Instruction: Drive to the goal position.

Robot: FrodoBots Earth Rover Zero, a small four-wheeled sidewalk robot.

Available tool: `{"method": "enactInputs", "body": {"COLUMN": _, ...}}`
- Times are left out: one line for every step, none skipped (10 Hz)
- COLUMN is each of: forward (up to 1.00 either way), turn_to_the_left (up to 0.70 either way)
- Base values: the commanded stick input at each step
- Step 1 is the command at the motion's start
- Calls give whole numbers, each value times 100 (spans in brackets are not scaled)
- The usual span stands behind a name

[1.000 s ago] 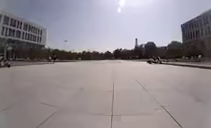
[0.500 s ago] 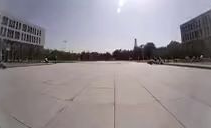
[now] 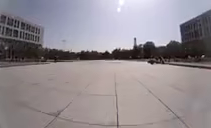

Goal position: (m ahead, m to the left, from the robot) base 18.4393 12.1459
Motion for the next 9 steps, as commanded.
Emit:
{"method": "enactInputs", "body": {"forward": 100, "turn_to_the_left": 0}}
{"method": "enactInputs", "body": {"forward": 100, "turn_to_the_left": 0}}
{"method": "enactInputs", "body": {"forward": 100, "turn_to_the_left": 0}}
{"method": "enactInputs", "body": {"forward": 100, "turn_to_the_left": 0}}
{"method": "enactInputs", "body": {"forward": 100, "turn_to_the_left": 0}}
{"method": "enactInputs", "body": {"forward": 100, "turn_to_the_left": 0}}
{"method": "enactInputs", "body": {"forward": 100, "turn_to_the_left": 0}}
{"method": "enactInputs", "body": {"forward": 100, "turn_to_the_left": 0}}
{"method": "enactInputs", "body": {"forward": 100, "turn_to_the_left": 0}}
